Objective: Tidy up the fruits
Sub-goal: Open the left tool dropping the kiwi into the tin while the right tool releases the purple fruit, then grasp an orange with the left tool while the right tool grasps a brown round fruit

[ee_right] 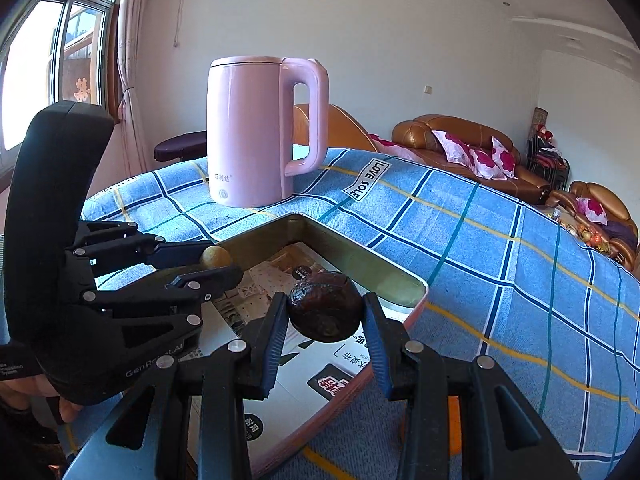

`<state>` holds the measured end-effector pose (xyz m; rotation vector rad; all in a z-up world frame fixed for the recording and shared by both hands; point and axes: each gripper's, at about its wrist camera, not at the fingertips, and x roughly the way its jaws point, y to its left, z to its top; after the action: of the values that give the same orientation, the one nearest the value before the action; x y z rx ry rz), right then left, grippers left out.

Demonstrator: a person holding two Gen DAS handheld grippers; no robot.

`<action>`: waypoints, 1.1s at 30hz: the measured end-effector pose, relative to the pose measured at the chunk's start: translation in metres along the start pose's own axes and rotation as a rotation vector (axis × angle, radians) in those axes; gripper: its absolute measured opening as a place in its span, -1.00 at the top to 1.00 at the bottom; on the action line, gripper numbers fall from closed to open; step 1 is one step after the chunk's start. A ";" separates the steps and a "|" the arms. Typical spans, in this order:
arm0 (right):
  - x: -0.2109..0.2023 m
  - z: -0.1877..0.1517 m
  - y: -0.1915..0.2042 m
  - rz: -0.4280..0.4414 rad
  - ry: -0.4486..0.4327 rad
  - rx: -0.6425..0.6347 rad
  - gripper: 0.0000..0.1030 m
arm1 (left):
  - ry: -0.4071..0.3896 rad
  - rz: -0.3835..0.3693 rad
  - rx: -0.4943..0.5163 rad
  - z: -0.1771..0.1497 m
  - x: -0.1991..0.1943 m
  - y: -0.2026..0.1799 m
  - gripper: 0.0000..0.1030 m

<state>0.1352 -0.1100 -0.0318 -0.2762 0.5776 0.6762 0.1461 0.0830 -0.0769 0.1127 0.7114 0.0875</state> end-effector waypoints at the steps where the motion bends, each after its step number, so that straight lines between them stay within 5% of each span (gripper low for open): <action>1: 0.001 0.000 0.001 0.000 0.002 -0.001 0.23 | 0.000 0.001 0.001 0.000 0.000 0.000 0.42; 7: 0.003 0.000 0.003 0.002 0.011 -0.006 0.23 | -0.004 -0.003 -0.005 0.000 0.000 0.001 0.38; 11: 0.001 -0.002 0.004 0.011 0.011 -0.004 0.15 | -0.002 -0.032 -0.022 -0.003 -0.005 0.001 0.10; 13: -0.004 -0.003 0.002 -0.005 0.000 0.000 -0.02 | -0.012 -0.054 -0.032 -0.004 -0.012 0.001 -0.06; 18: -0.036 -0.012 -0.013 -0.011 -0.040 0.048 -0.17 | -0.117 -0.031 -0.033 -0.016 -0.048 -0.004 -0.96; 27: -0.120 -0.076 -0.042 -0.176 -0.059 0.086 -0.24 | -0.147 -0.053 -0.040 -0.043 -0.067 -0.031 -0.96; 33: -0.136 -0.099 -0.041 -0.188 -0.003 0.085 -0.23 | -0.162 -0.024 -0.021 -0.044 -0.071 -0.040 -0.97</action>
<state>0.0351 -0.2519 -0.0302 -0.2465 0.5681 0.4693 0.0655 0.0385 -0.0690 0.0898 0.5503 0.0622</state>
